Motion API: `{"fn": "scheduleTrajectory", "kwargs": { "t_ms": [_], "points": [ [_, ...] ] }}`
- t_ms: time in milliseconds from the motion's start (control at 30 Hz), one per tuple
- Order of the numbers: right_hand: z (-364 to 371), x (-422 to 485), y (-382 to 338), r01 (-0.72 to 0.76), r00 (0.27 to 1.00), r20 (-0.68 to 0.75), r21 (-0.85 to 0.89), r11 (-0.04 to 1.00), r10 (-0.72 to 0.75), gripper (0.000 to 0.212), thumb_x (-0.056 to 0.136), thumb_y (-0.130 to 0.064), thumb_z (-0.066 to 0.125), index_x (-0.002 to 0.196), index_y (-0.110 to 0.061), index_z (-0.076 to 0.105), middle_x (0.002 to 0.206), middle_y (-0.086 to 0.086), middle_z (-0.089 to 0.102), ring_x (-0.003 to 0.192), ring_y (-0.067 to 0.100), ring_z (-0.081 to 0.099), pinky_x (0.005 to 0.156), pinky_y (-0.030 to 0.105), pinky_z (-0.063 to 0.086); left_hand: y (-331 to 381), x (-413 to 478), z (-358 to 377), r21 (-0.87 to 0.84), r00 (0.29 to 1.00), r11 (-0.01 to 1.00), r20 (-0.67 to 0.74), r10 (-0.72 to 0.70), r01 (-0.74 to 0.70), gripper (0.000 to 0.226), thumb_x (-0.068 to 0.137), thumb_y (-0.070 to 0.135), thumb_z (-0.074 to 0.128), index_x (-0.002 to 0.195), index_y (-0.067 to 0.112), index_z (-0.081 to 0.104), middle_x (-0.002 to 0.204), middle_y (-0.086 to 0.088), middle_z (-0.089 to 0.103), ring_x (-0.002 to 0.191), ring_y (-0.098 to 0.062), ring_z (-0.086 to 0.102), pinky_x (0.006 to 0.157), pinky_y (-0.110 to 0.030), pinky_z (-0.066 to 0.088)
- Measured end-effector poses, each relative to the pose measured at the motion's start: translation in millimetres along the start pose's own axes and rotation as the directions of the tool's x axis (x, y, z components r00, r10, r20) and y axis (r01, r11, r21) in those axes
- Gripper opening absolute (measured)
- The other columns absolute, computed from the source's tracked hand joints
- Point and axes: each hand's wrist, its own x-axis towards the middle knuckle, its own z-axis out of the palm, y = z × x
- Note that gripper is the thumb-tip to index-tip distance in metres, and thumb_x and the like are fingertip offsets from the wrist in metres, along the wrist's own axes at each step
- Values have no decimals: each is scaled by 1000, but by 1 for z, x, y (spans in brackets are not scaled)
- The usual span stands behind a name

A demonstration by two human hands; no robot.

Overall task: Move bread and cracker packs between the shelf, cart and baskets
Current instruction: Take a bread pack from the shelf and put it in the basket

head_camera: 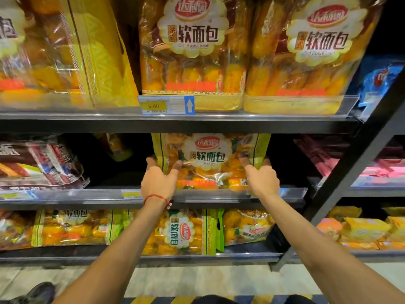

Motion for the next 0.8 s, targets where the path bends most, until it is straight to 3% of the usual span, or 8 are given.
{"fn": "scheduleTrajectory", "kwargs": {
  "t_ms": [67,133,267,333,433,533,633,800],
  "points": [
    [0,-4,5,36,999,8,33,999,-36,68,92,-75,56,111,-10,51,105,8,56,109,38,58,93,46,48,1,2,1,-14,1000,1000,5,-6,6,94,87,69,61,151,9,29,141,-20,53,122,-43,57,96,-49,50],
    [-6,-15,11,139,990,-15,76,987,-138,59,93,-62,65,114,-9,48,103,4,51,107,34,56,87,44,48,0,-5,-3,-41,998,998,-45,42,-44,93,87,63,67,151,5,32,146,-20,45,128,-41,52,100,-49,48],
    [-21,-51,39,390,905,-129,-130,912,-405,70,95,-42,69,152,-13,40,151,5,44,139,25,42,108,46,44,-20,-41,-13,140,963,962,-95,250,-236,90,94,47,66,157,4,19,160,-17,28,146,-35,30,116,-48,34],
    [-27,-65,48,534,810,-107,-269,801,-576,68,93,-40,70,152,-15,46,157,4,45,144,23,41,116,46,40,-28,-58,-17,297,918,880,-29,396,-370,81,96,47,62,157,9,25,163,-15,27,149,-31,27,120,-47,31],
    [-35,-81,57,676,685,83,-444,588,-724,64,91,-45,64,149,-21,51,156,5,47,146,26,40,123,50,30,-35,-79,-24,545,820,636,191,540,-546,68,97,51,57,153,17,37,161,-11,33,147,-32,31,119,-48,34],
    [-39,-95,63,729,627,260,-527,436,-734,69,90,-52,51,151,-22,48,157,6,47,148,30,37,125,53,25,-44,-92,-29,634,733,419,377,566,-649,69,97,55,50,156,20,33,161,-10,36,147,-33,32,118,-49,33],
    [-39,-102,65,726,628,359,-589,354,-690,76,90,-59,42,156,-21,42,159,7,45,150,32,35,124,54,26,-56,-99,-32,678,710,295,480,515,-673,74,99,59,41,160,22,25,164,-10,30,151,-31,27,123,-48,26],
    [-37,-110,52,721,642,458,-633,282,-614,79,91,-65,41,156,-20,42,162,9,41,152,33,32,121,55,29,-51,-104,-45,698,767,336,502,400,-632,75,100,65,24,162,26,11,169,-6,15,156,-30,12,125,-52,16]
  ]
}}
